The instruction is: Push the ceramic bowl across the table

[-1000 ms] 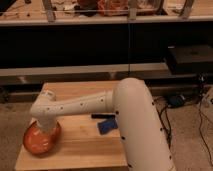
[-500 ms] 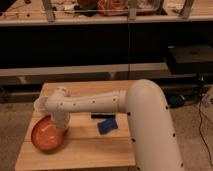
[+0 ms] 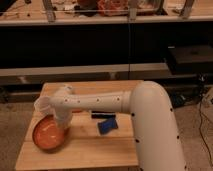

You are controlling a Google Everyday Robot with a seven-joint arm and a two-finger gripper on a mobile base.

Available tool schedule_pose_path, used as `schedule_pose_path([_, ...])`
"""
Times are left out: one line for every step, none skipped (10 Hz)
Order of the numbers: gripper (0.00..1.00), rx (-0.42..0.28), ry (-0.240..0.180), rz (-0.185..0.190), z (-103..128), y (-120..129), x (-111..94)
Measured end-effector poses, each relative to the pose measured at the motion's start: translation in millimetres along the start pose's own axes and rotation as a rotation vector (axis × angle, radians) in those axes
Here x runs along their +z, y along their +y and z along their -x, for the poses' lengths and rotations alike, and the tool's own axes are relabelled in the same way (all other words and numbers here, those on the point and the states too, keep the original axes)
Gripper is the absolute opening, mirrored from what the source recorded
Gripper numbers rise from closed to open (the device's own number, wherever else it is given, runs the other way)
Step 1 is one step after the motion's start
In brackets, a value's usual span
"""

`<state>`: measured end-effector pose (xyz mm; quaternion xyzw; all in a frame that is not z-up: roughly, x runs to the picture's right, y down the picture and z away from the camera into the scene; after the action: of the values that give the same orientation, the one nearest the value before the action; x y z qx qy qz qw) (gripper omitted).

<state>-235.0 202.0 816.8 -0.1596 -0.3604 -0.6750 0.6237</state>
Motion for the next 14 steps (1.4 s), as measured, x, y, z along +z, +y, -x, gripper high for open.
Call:
schedule_pose_path([0.00, 0.005, -0.009, -0.003, 0.0, 15.0, -3.1])
schedule_pose_path([0.00, 0.008, -0.016, -0.013, -1.3, 24.8, -5.3])
schedule_pose_path([0.00, 0.006, -0.022, -0.020, -2.7, 26.6, -6.6])
schedule_pose_path([0.00, 0.010, -0.028, -0.025, -5.7, 26.2, -6.7])
schedule_pose_path([0.00, 0.012, -0.032, -0.026, -7.8, 25.5, -6.6])
schedule_pose_path([0.00, 0.014, -0.036, -0.030, -9.1, 27.8, -7.5])
schedule_pose_path([0.00, 0.018, -0.039, -0.037, -9.8, 36.5, -9.8])
schedule_pose_path([0.00, 0.022, -0.047, -0.039, -9.0, 49.8, -13.0])
schedule_pose_path([0.00, 0.027, -0.053, -0.043, -9.6, 62.1, -16.2])
schedule_pose_path([0.00, 0.030, -0.057, -0.049, -11.6, 66.6, -17.9])
schedule_pose_path([0.00, 0.033, -0.061, -0.052, -13.6, 66.5, -18.2])
schedule_pose_path([0.00, 0.031, -0.063, -0.055, -14.9, 64.3, -17.9])
schedule_pose_path([0.00, 0.033, -0.065, -0.058, -16.1, 65.4, -18.5])
schedule_pose_path([0.00, 0.037, -0.068, -0.063, -17.0, 71.9, -21.0])
